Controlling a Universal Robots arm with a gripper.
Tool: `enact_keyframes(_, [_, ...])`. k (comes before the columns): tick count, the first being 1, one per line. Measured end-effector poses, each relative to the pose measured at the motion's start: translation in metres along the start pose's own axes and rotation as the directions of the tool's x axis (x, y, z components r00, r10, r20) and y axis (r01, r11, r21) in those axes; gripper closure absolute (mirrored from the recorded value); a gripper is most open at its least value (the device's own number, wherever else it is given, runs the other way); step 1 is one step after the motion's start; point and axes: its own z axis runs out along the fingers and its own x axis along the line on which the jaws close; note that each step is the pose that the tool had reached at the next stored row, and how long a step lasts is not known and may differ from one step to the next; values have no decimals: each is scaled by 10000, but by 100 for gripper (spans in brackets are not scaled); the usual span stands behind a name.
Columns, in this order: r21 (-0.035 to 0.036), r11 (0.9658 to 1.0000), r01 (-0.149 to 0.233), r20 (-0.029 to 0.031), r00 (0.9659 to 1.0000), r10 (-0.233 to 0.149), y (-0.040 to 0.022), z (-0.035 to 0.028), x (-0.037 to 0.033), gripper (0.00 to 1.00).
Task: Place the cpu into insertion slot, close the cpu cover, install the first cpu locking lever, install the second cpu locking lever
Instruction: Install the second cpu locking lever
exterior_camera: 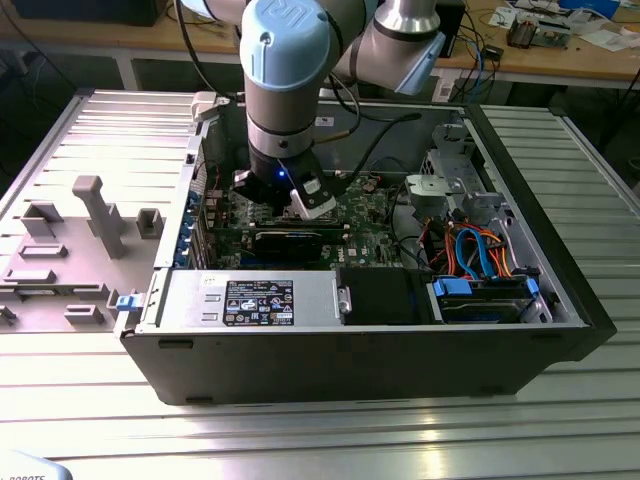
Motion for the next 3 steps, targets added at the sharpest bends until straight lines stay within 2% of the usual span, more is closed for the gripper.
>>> enact_keyframes(3, [1,10000,0,-2,10000,0,0,0,0,89])
